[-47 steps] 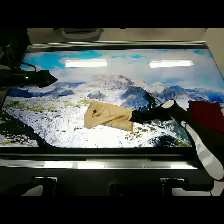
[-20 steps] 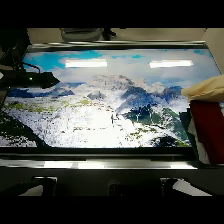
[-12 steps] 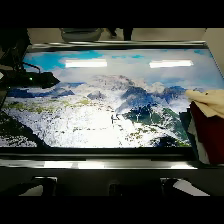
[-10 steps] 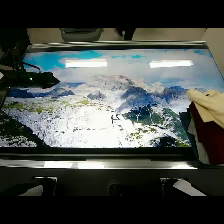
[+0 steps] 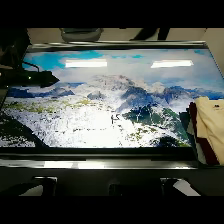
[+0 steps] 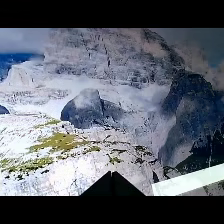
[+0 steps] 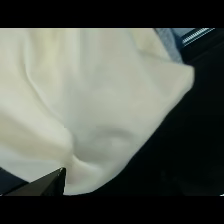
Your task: Fold the shirts.
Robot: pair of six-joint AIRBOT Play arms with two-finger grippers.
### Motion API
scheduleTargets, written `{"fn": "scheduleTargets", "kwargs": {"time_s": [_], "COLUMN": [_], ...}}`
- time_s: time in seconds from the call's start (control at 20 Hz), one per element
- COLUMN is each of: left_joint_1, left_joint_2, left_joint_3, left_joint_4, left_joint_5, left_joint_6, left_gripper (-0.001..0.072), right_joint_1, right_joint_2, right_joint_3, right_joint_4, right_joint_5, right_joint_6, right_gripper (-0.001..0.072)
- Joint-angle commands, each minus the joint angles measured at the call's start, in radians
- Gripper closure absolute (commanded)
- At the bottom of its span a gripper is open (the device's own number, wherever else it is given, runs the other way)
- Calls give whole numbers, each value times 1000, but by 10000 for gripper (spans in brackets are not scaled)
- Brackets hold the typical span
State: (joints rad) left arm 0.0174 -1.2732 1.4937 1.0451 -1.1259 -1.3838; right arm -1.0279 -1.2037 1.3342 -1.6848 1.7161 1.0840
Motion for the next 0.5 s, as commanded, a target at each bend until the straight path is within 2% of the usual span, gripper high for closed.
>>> {"fn": "scheduleTargets", "kwargs": {"time_s": [0.0,0.1,0.2,0.25,0.3,0.35,0.4,0.45], "left_joint_1": [3,-22,-84,-115,-135,-137,-137,-137], "left_joint_2": [2,-6,-39,-56,-80,-108,-132,-142], "left_joint_3": [134,273,370,379,379,371,330,243], "left_joint_4": [53,216,544,683,745,728,685,636], "left_joint_5": [-7,40,17,-28,-107,-203,-316,-421], "left_joint_6": [0,-21,-150,-201,-238,-271,-278,-269], "left_gripper": [684,685,685,684,680,609,402,187], "right_joint_1": [45,177,395,527,653,777,859,916], "right_joint_2": [3,12,22,19,4,-31,-69,-106], "right_joint_3": [182,348,419,422,409,377,338,283], "right_joint_4": [61,169,224,231,193,105,72,107], "right_joint_5": [-201,-408,-566,-568,-508,-418,-319,-233], "right_joint_6": [-56,-74,-75,-63,-53,-16,19,31], "right_gripper": [14,22,23,23,40,40,58,102]}}
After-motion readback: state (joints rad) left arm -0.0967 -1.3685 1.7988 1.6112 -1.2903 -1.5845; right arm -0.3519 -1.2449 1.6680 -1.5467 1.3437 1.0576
